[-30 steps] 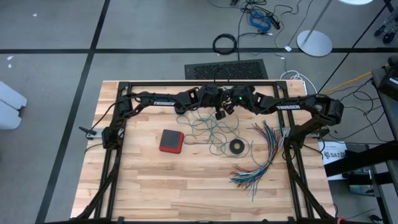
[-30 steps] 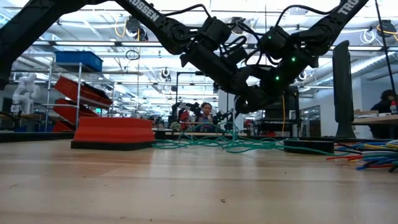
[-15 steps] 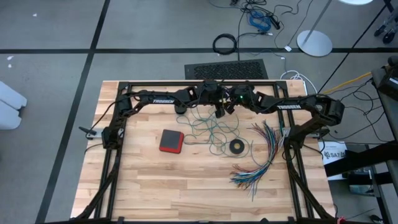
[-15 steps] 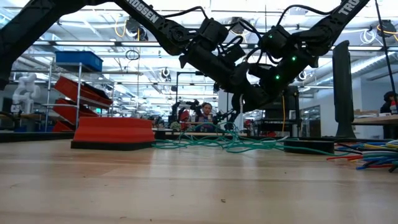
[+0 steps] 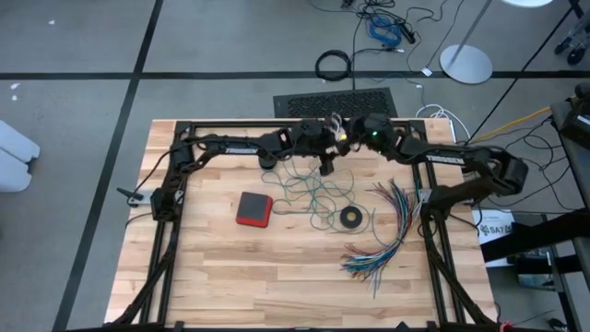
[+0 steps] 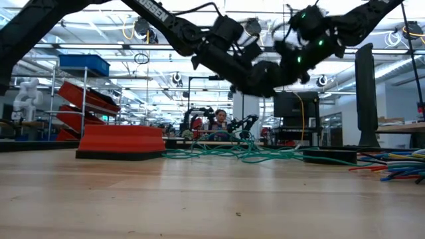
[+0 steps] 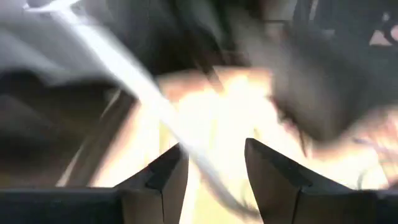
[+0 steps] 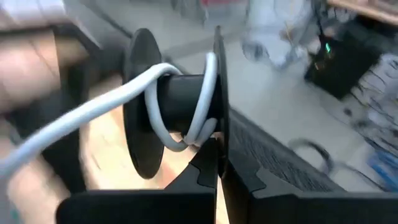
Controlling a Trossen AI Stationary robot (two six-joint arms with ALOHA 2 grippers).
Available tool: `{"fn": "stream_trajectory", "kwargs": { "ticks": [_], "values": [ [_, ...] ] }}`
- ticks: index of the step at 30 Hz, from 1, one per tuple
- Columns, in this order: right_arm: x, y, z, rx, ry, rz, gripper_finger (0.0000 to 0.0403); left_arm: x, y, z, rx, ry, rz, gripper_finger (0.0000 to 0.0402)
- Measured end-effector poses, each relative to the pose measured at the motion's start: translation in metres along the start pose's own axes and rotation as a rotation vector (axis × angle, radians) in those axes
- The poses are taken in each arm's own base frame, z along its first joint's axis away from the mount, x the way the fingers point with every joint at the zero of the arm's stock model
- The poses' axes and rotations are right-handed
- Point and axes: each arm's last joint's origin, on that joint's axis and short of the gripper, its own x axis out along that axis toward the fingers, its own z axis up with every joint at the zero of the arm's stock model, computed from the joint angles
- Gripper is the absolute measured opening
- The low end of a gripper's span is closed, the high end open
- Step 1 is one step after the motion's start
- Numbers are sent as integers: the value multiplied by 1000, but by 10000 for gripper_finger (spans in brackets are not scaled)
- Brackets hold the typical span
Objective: Coiling cords
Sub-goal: Coil the white wire cable on the spool
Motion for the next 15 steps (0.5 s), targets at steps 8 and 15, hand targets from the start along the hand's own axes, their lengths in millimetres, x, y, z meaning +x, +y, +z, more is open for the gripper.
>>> {"fn": "stream_trajectory", "kwargs": {
  "ticks": [8,15],
  "values": [
    [-5,-6,5,77,-31,91,0,0,-12,14,44,-107,5,165],
    [-5,-4,6,100,-47,97,0,0,-23,17,80,-107,118,165]
  ]
}}
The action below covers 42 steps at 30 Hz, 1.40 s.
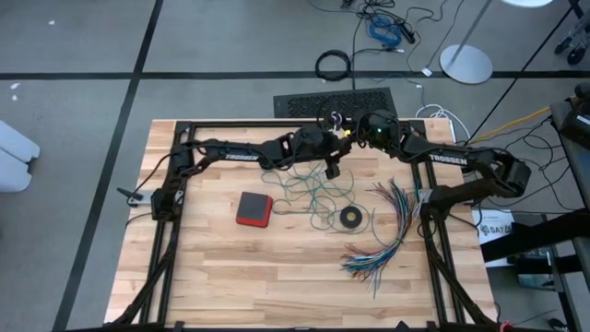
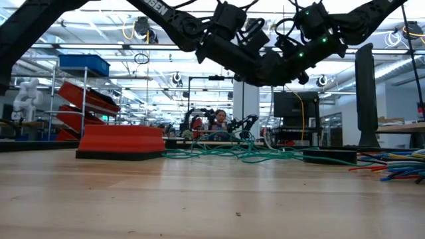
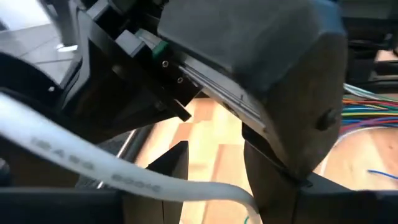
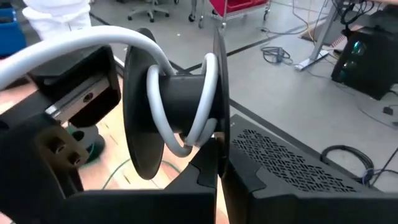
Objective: Coiling cords
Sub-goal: Coil the white wire cable on the spool
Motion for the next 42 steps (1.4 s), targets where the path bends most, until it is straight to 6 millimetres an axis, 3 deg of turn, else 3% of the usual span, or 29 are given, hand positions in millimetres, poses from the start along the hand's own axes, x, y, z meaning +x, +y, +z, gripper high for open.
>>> {"fn": "stream_trajectory", "kwargs": {
  "ticks": [12,26,42],
  "values": [
    [-2,-2,10,30,-91,22,0,-3,-24,3,83,8,117,164],
    [-34,-20,29,12,-153,-38,0,-14,5,-32,-127,-368,-33,164],
    [-42,-23,36,57,-206,-40,0,-16,3,-26,-129,-421,-35,164]
  ]
}}
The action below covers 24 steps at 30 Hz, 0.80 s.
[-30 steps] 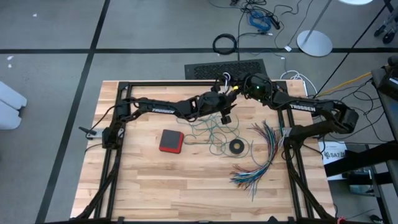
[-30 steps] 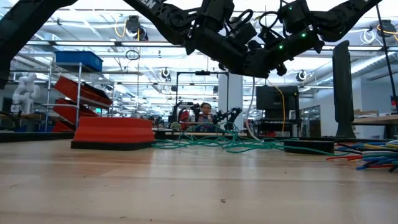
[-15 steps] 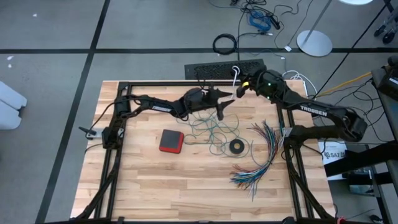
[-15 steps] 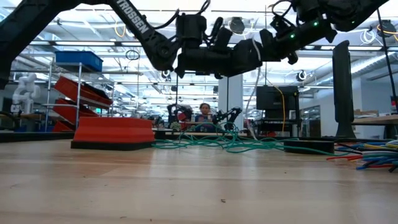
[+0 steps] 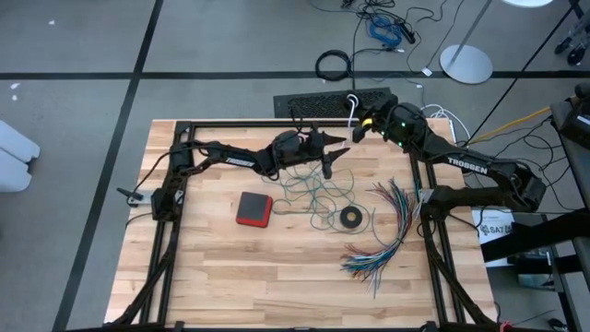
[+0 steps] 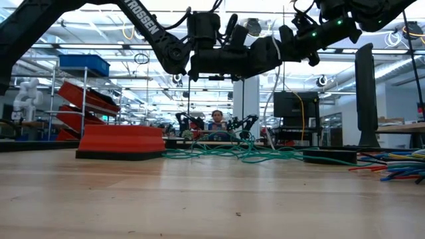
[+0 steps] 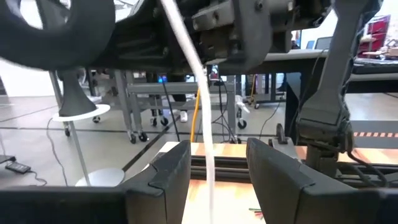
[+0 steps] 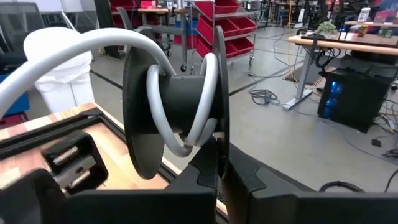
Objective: Coiling cords
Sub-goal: Coil the white wire cable on the spool
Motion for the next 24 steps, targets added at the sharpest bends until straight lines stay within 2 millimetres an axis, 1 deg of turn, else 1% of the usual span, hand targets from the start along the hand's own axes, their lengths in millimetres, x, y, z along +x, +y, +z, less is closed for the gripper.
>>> {"fn": "stream_trajectory", "kwargs": {
  "ticks": [7,17,20,24],
  "values": [
    [-1,4,2,24,-19,18,0,0,-1,-1,-2,11,-5,159],
    [-1,9,3,57,-40,39,0,2,-6,3,5,-2,-50,96],
    [-1,11,3,62,-40,46,0,2,-5,2,5,5,-48,89],
    [-1,14,4,62,-46,59,0,3,-5,-6,1,29,-48,88]
  ]
}}
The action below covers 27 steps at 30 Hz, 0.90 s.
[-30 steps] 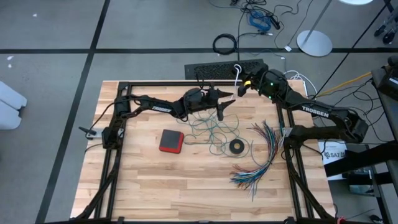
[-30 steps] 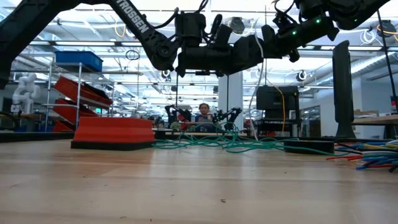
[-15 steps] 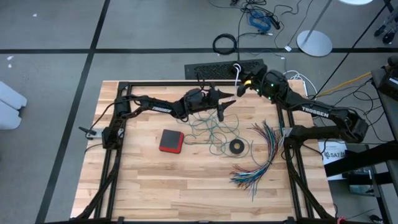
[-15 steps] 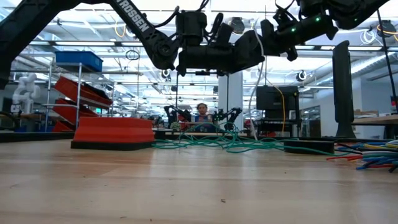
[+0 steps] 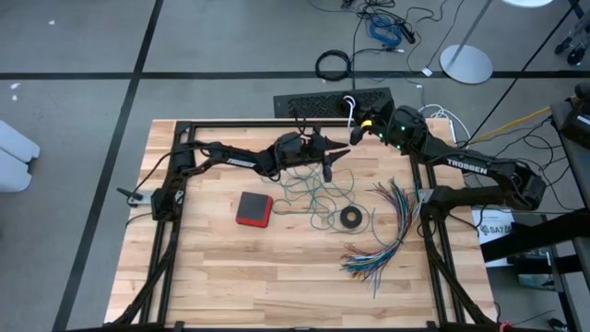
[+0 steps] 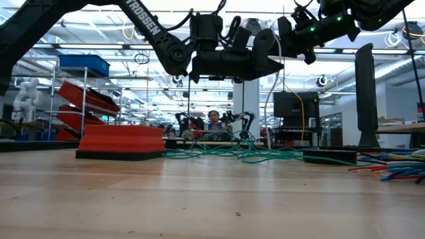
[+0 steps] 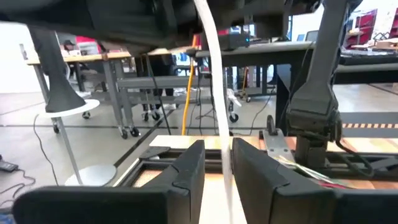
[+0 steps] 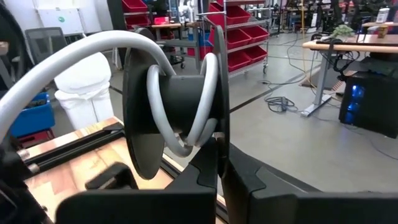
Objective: Coiling cords
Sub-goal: Coil the white wire cable on the spool
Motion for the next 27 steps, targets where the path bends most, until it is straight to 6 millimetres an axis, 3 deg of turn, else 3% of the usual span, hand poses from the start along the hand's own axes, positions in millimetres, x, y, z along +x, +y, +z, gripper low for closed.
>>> {"fn": "stream_trajectory", "kwargs": {
  "ticks": [5,10,19,27],
  "values": [
    [0,3,0,0,0,11,0,3,0,-6,1,44,-9,76],
    [-1,5,-1,-1,2,20,0,3,3,-7,44,46,-12,13],
    [-1,9,-1,-4,6,39,0,2,25,-9,61,90,3,8],
    [-2,15,-2,-3,6,62,0,11,37,2,102,156,-13,8]
  ]
}}
